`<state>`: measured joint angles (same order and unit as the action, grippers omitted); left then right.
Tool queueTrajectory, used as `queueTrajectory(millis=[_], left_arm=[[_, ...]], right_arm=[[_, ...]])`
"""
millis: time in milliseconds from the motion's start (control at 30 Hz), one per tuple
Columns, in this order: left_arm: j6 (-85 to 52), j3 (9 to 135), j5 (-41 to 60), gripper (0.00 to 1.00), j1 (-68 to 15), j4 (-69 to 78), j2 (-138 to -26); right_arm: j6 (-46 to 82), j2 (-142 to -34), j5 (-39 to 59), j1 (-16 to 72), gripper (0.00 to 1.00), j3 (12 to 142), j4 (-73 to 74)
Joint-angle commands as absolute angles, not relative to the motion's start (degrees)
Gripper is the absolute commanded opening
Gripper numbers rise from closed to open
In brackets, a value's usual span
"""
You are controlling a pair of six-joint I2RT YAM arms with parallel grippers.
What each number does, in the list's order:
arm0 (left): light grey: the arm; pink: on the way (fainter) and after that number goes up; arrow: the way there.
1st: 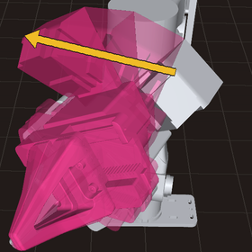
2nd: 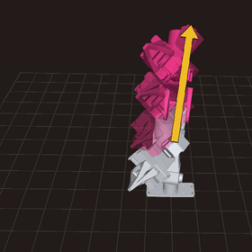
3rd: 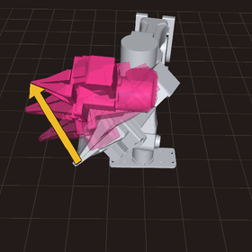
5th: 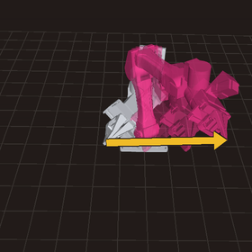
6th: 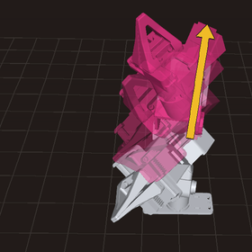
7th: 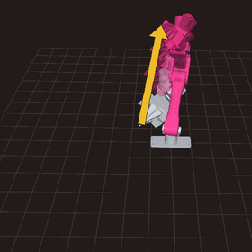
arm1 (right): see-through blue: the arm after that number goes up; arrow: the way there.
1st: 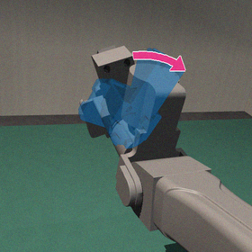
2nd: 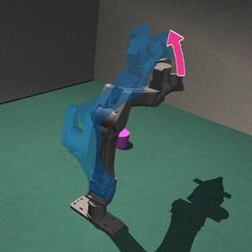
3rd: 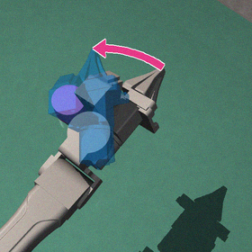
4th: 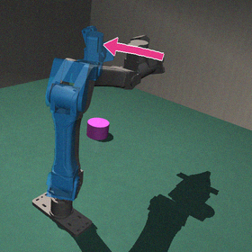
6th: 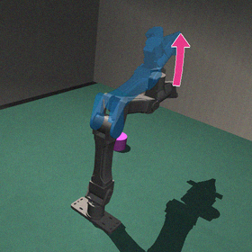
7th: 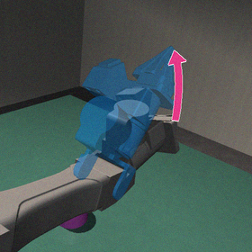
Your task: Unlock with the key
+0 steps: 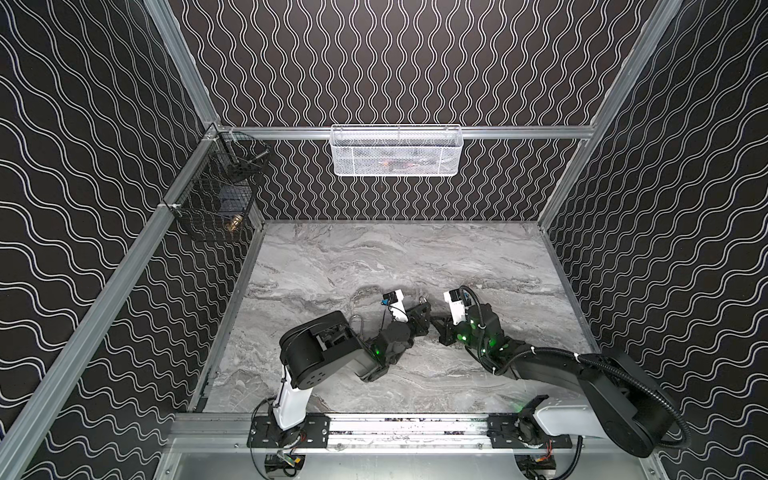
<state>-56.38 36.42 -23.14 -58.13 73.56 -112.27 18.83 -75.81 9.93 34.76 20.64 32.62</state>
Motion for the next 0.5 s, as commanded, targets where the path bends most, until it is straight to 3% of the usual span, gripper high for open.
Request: queueTrajectory(millis=[0, 267, 467], left_arm=[[-53.16, 36.53, -16.80, 0.31, -58.10, 68.87, -113.28], [-52.90, 36.88, -16.41, 0.43, -58.10, 70.27, -114.31], [-51.26, 36.06, -16.09, 0.77, -58.10, 72.27, -113.47]], right_arm=[[18.90, -74.64, 10.95, 34.55, 0.00, 20.59, 46.99], [18.63, -73.33, 9.83, 34.28, 0.00, 19.56, 47.65], [19.48, -72.80, 10.45, 33.16, 0.00, 18.65, 48.84]])
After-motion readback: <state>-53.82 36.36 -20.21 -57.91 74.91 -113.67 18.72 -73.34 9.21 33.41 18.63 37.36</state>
